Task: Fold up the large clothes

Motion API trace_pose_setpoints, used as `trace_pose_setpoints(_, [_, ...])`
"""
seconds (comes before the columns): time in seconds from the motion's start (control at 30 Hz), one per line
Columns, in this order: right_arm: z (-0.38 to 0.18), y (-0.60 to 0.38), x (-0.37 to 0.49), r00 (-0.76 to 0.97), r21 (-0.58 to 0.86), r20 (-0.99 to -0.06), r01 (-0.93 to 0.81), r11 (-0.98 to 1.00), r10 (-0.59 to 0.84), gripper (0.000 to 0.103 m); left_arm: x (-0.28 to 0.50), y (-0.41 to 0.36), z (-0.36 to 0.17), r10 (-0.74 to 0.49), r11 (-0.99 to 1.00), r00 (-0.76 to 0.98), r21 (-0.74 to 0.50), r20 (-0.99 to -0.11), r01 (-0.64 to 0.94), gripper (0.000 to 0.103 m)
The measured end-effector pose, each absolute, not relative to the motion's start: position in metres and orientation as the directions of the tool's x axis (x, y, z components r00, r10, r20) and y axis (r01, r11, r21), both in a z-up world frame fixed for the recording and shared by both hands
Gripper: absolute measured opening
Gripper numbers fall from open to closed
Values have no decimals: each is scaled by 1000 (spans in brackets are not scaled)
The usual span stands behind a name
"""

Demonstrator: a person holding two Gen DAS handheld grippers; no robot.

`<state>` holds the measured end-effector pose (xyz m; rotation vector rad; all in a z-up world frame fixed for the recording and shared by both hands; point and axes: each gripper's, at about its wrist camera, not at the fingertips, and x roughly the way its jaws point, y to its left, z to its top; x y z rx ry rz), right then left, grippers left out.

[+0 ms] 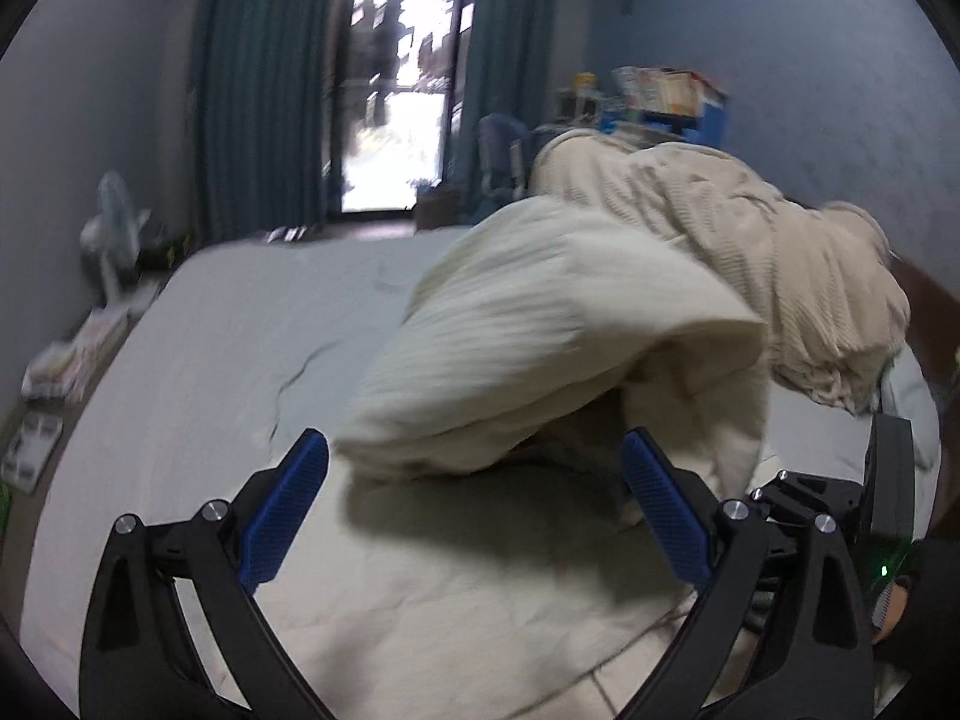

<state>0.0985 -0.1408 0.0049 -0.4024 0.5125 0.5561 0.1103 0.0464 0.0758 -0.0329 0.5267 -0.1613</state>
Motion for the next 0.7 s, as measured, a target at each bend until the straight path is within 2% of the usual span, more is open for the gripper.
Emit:
trace_pose_setpoints(0.2, [-2,-137,88,729,-213,-561,-585,782,392,29,150,15,78,-148,984,862,15,-485,177,90])
trace_pose_setpoints(0.3, [-3,-139,86,728,-209,-559,-587,782,397,29,162,11,72,-158,981,840,16,-519,194,73])
trace_pose_setpoints(0.43, [-6,-139,85,722,-197,-564,-588,784,400,29,170,18,60,-206,976,798,-61,-566,208,22])
trace_pose_setpoints(0.47, [-8,-139,83,723,-200,-564,-588,784,399,29,169,21,59,-212,975,799,-72,-563,208,13])
trace_pose_setpoints(0.53, [-7,-140,83,732,-209,-556,-582,786,394,29,164,25,60,-212,975,813,-66,-542,210,7])
trace_pose_setpoints(0.7, [2,-151,83,774,-206,-515,-529,824,368,31,136,37,76,-213,974,841,-44,-497,221,6])
